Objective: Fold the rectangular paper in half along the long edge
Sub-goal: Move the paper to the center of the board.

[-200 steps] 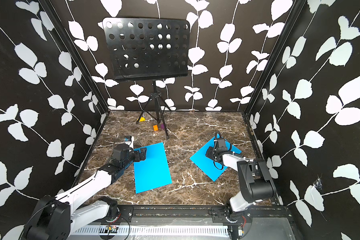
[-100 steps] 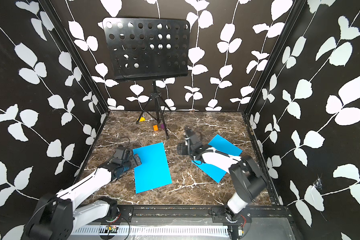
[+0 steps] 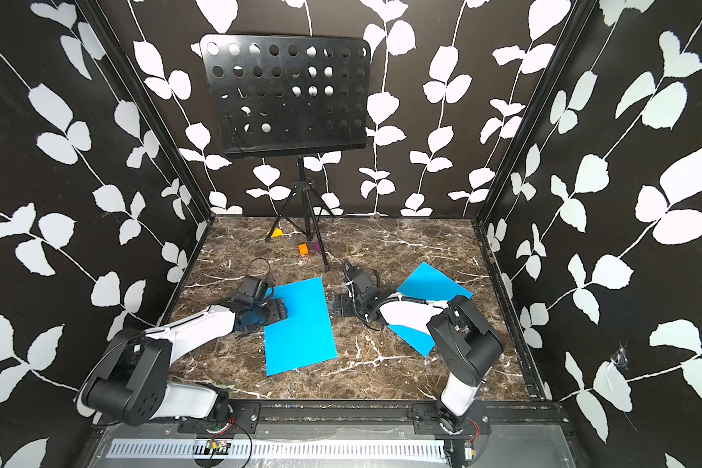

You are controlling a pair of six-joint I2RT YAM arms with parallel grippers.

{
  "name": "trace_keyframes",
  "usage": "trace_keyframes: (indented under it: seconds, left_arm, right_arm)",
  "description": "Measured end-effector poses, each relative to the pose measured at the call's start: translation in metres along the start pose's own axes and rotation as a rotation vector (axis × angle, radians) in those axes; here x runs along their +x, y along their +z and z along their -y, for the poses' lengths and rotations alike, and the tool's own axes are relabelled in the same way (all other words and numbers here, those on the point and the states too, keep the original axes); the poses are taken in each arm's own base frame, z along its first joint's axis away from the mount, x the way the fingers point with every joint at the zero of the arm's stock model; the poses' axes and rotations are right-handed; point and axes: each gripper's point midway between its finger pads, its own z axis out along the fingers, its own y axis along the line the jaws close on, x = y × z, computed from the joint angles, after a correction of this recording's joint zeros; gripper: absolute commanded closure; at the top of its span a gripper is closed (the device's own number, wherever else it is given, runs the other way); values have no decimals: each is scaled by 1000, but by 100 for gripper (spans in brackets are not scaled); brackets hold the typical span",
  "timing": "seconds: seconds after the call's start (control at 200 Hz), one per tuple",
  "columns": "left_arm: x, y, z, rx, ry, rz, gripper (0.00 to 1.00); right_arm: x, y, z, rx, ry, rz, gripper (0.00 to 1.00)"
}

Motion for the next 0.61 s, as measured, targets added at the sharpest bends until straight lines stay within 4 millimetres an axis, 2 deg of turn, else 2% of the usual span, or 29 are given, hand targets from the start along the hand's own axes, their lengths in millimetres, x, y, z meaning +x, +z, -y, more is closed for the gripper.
trace_keyframes:
  seconds: [0.305, 0.605]
  left_arm:
    - [6, 10, 48, 89, 81, -34, 14]
    - [12, 22, 97, 160, 151, -66, 17]
  right_arm:
    - [11, -6, 35, 53, 70, -14, 21]
    - [26, -16, 48, 61, 118, -26, 21]
